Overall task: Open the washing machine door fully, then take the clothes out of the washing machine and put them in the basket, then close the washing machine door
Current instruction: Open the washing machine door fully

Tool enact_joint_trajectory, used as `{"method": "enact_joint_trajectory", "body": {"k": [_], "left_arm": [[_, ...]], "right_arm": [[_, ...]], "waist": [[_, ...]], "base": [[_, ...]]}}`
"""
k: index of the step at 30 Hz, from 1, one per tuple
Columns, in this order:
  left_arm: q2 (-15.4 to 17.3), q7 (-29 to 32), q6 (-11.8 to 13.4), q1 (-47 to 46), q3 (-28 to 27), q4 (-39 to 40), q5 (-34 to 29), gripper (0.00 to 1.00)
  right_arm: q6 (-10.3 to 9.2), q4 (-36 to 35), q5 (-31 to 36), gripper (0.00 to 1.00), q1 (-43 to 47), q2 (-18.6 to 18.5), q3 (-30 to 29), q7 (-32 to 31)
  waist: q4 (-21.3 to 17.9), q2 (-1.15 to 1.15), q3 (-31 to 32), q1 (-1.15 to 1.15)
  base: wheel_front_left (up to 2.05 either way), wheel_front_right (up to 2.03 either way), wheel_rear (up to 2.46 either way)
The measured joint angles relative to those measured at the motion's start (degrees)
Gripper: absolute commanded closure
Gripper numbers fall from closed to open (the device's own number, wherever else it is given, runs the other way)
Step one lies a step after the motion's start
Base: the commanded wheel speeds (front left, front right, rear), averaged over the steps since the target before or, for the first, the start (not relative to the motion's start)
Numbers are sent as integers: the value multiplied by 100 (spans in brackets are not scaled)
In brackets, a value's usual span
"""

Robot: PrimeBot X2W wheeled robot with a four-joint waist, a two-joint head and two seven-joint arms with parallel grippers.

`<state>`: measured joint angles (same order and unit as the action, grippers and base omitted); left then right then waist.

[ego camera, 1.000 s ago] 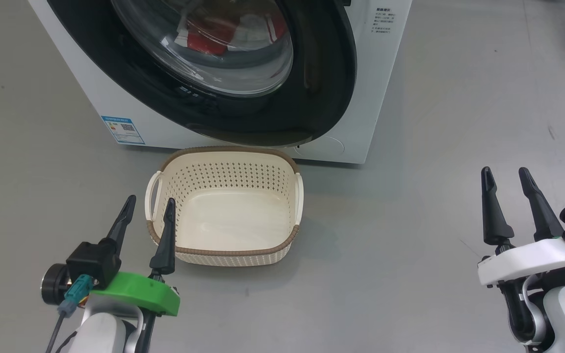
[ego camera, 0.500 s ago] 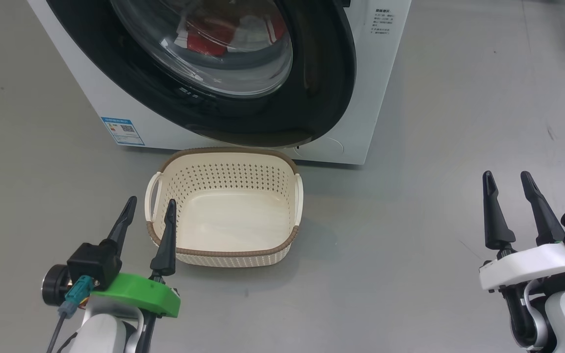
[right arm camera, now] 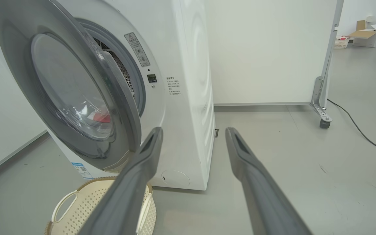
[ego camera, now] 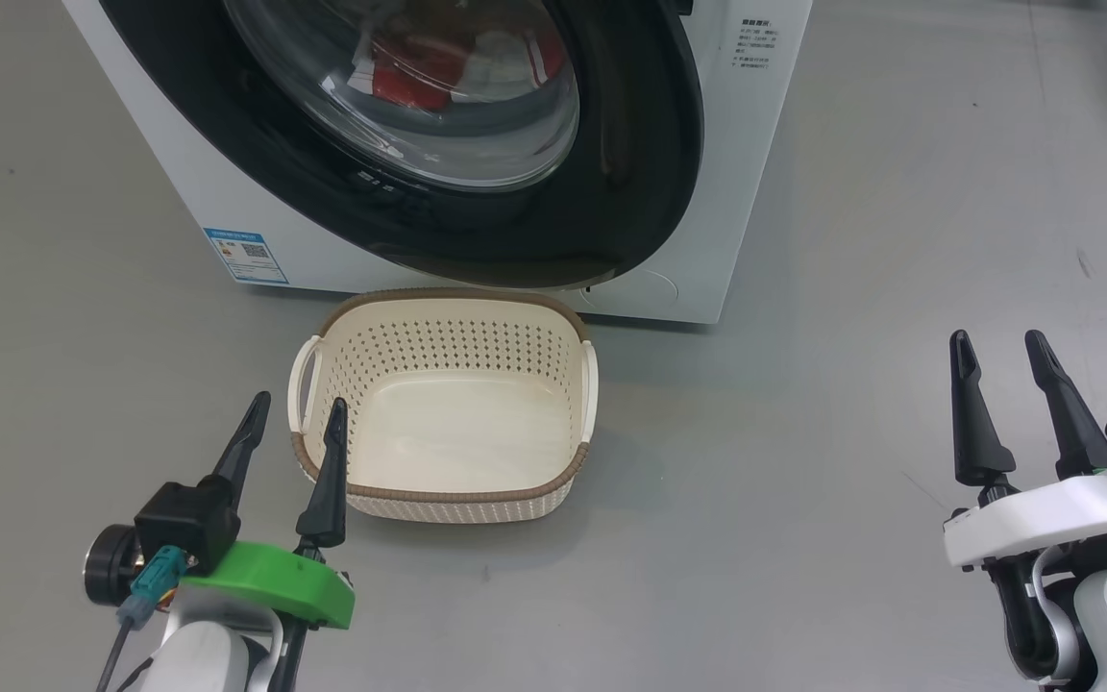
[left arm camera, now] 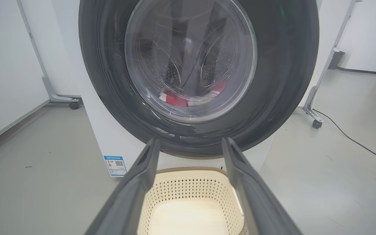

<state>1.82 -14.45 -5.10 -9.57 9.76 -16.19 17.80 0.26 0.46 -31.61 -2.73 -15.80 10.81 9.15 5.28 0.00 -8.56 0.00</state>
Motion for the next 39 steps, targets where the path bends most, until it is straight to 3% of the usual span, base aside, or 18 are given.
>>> {"method": "enact_joint_trajectory", "body": {"k": [14,30,39], "left_arm": [[1,0,-33,18,78,76,-23,0],[1,0,-75,-237,292,177,-77,0],[0,0,-108,-405,375,172,-73,0]], "right_arm": [[2,-271,42,0,-135,-148,-66,-77],[145,-394,-141,0,-1583,-327,-175,-542],[169,-16,-382,0,-2367,-338,-307,-803]], "waist": [[83,0,-265,0],[286,0,-869,0],[580,0,-1137,0]], "base": [[0,0,0],[0,0,0],[0,0,0]]}}
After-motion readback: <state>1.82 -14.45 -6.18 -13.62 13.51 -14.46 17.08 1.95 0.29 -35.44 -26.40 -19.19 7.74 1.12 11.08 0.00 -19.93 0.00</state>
